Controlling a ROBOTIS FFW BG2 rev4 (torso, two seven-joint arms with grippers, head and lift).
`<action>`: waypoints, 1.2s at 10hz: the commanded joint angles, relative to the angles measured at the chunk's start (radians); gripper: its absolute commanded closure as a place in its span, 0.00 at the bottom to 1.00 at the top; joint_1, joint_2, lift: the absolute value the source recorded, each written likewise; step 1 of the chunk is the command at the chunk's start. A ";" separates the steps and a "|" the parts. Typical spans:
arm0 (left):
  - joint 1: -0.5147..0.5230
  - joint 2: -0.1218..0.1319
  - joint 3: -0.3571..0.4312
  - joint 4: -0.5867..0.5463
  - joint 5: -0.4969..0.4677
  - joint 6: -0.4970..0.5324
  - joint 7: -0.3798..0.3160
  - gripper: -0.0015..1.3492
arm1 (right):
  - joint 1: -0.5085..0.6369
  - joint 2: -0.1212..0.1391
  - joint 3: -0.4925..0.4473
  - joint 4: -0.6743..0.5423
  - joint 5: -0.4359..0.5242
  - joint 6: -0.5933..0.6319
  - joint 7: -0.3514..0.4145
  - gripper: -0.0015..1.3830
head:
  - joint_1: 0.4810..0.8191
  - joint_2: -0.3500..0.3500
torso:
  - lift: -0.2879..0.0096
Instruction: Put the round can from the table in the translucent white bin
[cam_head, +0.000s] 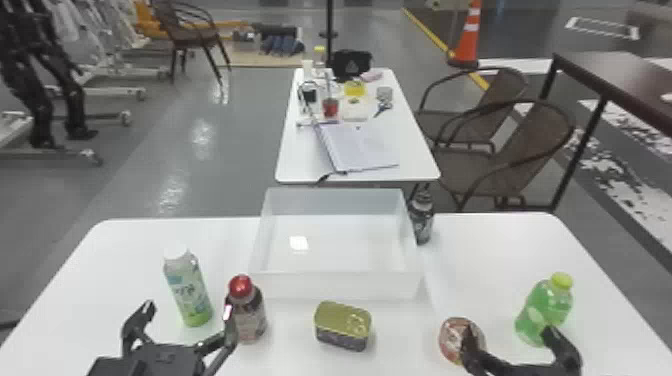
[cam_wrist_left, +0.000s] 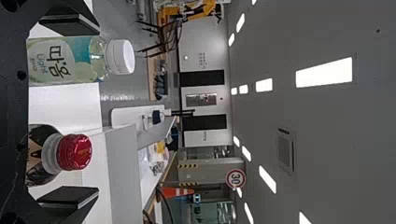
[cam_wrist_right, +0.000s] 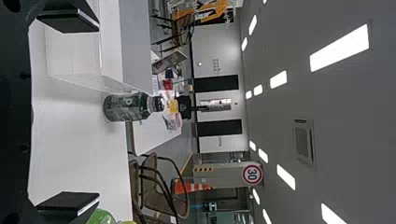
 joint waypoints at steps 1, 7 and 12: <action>0.000 -0.003 0.000 -0.001 0.000 0.000 0.000 0.07 | 0.001 0.001 0.002 0.001 -0.003 -0.001 -0.005 0.03 | 0.20 0.50 | 0.63; -0.002 -0.003 -0.008 -0.001 0.005 0.004 -0.003 0.07 | -0.001 0.001 0.006 0.011 -0.013 -0.003 -0.009 0.03 | 0.20 0.50 | 0.63; -0.003 -0.003 -0.003 0.020 0.037 -0.015 0.002 0.07 | -0.045 -0.038 0.006 0.139 -0.109 -0.080 -0.015 0.06 | 0.20 0.50 | 0.63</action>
